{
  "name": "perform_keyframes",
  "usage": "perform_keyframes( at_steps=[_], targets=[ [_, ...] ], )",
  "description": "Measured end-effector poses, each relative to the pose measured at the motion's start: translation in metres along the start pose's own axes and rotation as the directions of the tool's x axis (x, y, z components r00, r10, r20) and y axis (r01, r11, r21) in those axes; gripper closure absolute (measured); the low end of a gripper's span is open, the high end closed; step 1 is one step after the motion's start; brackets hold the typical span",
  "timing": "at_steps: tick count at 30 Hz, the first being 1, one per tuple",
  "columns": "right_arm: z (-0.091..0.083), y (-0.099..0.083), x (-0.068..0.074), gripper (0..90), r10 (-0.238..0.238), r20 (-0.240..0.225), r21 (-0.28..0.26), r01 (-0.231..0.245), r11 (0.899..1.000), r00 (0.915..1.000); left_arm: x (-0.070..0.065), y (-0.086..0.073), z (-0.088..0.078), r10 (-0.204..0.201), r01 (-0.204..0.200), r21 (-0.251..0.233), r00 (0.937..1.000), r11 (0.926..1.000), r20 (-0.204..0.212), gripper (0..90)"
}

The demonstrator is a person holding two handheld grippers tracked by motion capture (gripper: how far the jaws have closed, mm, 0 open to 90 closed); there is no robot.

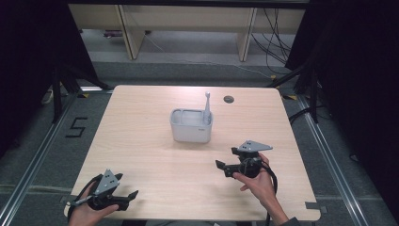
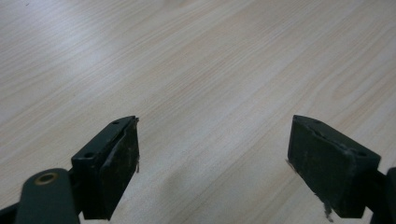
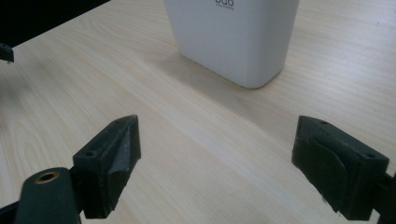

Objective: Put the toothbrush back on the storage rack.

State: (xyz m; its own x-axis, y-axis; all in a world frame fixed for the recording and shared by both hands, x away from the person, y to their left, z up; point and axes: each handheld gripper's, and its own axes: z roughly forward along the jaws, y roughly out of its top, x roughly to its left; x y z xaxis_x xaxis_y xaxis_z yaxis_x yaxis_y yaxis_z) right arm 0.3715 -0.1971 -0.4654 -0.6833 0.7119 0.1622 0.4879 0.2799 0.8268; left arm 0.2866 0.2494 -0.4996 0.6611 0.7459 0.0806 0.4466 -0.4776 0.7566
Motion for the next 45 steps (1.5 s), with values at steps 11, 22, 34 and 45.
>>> perform_keyframes(
  at_steps=[11,22,34,45],
  targets=[
    [-0.007,-0.011,0.003,16.2,0.006,0.01,0.025,-0.006,1.0,0.9999,0.0,0.0,0.0,-0.001,0.001,0.0,1.0,1.0,-0.001,16.4],
    [-0.013,-0.021,0.008,16.4,0.037,0.001,0.037,-0.037,0.999,0.9993,0.0,0.0,0.0,0.0,0.0,0.001,1.0,1.0,-0.001,16.4],
    [-0.018,-0.03,0.007,16.0,0.0,-0.004,0.049,0.0,0.999,1.0,-0.001,0.0,0.001,-0.009,0.009,-0.003,1.0,1.0,0.0,16.4],
    [-0.024,-0.039,0.007,15.8,-0.002,-0.01,0.078,0.003,0.997,0.9999,0.0,0.0,0.0,-0.003,0.003,-0.001,0.9999,1.0,-0.01,16.4]
  ],
)
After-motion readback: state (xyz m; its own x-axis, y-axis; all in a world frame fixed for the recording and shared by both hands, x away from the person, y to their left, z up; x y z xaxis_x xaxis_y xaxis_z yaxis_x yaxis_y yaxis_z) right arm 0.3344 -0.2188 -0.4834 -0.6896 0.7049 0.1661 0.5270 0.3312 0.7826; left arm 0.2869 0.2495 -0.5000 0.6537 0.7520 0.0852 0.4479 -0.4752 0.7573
